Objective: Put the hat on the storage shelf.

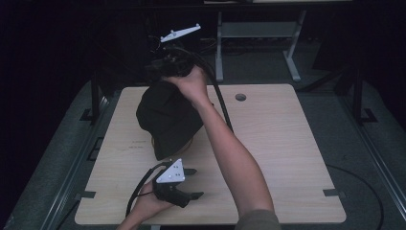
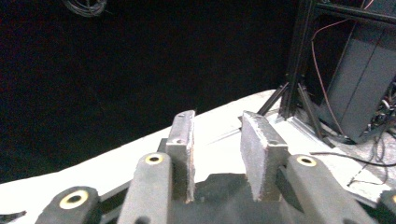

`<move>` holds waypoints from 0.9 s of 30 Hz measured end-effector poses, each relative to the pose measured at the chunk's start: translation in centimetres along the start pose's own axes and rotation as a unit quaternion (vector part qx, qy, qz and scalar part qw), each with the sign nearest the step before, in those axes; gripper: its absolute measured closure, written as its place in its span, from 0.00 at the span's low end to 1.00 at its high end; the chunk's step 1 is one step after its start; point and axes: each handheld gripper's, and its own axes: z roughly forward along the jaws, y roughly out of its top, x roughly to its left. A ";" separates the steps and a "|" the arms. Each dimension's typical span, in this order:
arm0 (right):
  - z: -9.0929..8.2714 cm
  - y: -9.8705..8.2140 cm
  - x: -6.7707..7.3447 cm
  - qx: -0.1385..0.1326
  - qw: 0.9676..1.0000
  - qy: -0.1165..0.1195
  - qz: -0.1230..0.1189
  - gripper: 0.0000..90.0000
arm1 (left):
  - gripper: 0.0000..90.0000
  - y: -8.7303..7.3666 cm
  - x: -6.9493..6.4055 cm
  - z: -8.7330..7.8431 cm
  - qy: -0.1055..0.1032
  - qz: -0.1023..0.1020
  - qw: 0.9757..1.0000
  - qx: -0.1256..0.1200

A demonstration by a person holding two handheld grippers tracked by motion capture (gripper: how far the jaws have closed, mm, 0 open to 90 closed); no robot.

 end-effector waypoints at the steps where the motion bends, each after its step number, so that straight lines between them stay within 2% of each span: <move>1: -0.4 -0.2 0.0 0.003 1.000 -0.004 -0.002 0.68 | 0.28 0.0 0.0 0.0 0.000 -0.001 1.000 0.000; 6: -2.7 -1.0 -0.6 -0.009 1.000 -0.014 0.002 0.64 | 0.28 0.0 -0.1 0.3 -0.001 0.003 1.000 0.005; 9: -4.0 -1.5 -0.7 -0.017 1.000 -0.017 0.005 0.62 | 0.28 0.1 -0.1 0.3 -0.003 -0.001 1.000 0.003; 16: -6.7 -2.7 -1.5 -0.016 0.999 -0.027 0.015 0.56 | 0.27 0.1 -0.2 0.3 -0.006 -0.005 1.000 0.000; 27: -9.8 -4.4 -1.9 -0.026 0.999 -0.032 0.025 0.46 | 0.27 0.1 0.0 0.4 -0.006 -0.010 1.000 0.002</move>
